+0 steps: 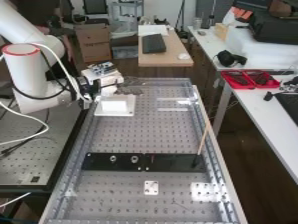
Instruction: Grab the smaller nut and place it in the white container
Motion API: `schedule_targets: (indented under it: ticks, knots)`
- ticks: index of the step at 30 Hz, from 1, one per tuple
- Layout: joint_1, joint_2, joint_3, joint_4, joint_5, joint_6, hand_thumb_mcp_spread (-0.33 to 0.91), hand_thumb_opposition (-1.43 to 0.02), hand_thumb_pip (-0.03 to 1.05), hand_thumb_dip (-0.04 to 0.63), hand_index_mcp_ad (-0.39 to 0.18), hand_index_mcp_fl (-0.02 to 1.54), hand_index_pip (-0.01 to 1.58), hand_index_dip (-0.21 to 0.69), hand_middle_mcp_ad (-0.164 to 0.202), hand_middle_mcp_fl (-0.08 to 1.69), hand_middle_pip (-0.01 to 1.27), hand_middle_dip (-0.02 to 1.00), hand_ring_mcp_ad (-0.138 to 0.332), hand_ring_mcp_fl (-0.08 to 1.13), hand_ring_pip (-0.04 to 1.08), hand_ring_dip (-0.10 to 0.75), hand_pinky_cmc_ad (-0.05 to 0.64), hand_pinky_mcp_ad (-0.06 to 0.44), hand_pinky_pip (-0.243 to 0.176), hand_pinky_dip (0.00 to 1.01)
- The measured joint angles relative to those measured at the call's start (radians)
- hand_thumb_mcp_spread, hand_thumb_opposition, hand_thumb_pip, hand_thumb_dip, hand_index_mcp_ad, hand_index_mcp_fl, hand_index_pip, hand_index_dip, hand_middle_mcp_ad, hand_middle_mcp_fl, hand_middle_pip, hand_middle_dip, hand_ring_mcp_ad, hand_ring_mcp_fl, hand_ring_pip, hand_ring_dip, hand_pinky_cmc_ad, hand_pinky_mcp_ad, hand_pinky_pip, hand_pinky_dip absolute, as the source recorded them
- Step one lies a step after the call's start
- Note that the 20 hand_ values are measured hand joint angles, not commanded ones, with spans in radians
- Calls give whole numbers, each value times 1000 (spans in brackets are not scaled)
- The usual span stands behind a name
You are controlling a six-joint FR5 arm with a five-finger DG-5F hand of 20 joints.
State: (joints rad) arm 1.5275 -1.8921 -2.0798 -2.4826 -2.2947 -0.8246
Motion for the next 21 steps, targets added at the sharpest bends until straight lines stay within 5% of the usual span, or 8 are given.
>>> schedule_targets:
  ticks: [10, 13, 21]
  knots:
    - [11, -13, 20, -41, 18, -9, 426, -848, 677, 239, -140, 211, 1497, 176, 61, 56, 134, 222, 126, -3, 79, 86, 346, 291, -12, 180]
    - [12, -12, 20, -47, 30, -3, 424, -845, 691, 239, -155, 61, 1356, 169, 61, 56, 134, 222, 126, -3, 79, 86, 346, 295, -12, 180]
    - [6, 3, 15, -49, 70, 27, 379, -803, 721, 236, -154, 2, 932, 106, 61, -12, 134, 222, 126, -2, 75, 86, 349, 295, -17, 176]
